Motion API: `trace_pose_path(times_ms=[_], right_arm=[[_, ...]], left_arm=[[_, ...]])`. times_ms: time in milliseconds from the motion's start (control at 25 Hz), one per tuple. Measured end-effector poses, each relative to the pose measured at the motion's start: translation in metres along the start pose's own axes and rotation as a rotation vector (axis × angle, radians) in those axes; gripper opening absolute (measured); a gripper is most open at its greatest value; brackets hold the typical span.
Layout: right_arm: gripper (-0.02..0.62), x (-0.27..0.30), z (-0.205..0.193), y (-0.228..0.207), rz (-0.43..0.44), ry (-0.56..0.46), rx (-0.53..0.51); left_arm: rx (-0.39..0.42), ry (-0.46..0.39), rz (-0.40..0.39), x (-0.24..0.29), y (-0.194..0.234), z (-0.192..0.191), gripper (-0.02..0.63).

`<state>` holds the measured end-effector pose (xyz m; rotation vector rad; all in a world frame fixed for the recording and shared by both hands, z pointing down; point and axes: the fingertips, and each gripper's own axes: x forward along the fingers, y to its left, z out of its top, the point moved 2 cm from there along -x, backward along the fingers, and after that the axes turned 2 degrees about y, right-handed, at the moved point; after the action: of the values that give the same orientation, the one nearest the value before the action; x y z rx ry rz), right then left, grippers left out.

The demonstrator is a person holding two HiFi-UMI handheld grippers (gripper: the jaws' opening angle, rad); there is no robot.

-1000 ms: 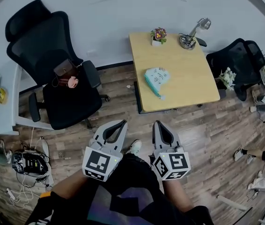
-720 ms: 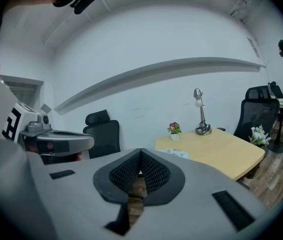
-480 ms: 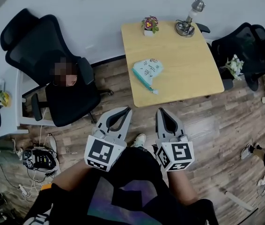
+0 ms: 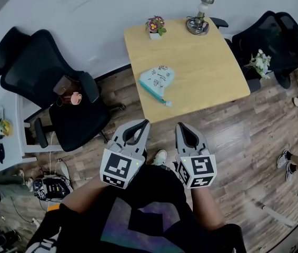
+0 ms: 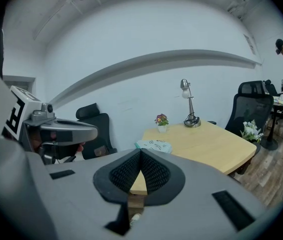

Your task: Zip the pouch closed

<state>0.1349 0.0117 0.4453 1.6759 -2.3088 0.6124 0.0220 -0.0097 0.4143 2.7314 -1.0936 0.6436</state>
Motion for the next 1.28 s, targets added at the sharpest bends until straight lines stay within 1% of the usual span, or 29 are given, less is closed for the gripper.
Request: trace_pose_path(times_ms=[280, 440, 640, 840, 960, 1080, 1160, 1280], right_arm=[[0.017, 0.032, -0.005, -0.008, -0.039, 0.093, -0.102], [0.017, 0.053, -0.011, -0.012, -0.049, 0.159, -0.143], [0.022, 0.086, -0.017, -0.010, -0.032, 0.241, -0.215], [0.066, 0.110, -0.023, -0.005, -0.020, 0.332, -0.293], [0.081, 0.124, -0.028, -0.004, -0.035, 0.376, -0.333], [0.091, 0.138, -0.038, -0.004, -0.033, 0.430, -0.396], [0.098, 0.145, -0.044, -0.005, -0.018, 0.469, -0.441], [0.103, 0.154, -0.052, -0.009, 0.017, 0.507, -0.485]], left_arm=[[0.008, 0.040, -0.037, 0.037, 0.023, -0.008, 0.009], [-0.003, 0.071, -0.058, 0.055, 0.041, -0.022, 0.009], [-0.027, 0.094, -0.099, 0.077, 0.064, -0.036, 0.009], [-0.034, 0.104, -0.154, 0.095, 0.080, -0.047, 0.009], [-0.038, 0.113, -0.177, 0.102, 0.092, -0.054, 0.009], [-0.036, 0.119, -0.198, 0.108, 0.102, -0.057, 0.009], [-0.022, 0.122, -0.206, 0.113, 0.104, -0.058, 0.009], [-0.019, 0.134, -0.196, 0.119, 0.108, -0.060, 0.009]])
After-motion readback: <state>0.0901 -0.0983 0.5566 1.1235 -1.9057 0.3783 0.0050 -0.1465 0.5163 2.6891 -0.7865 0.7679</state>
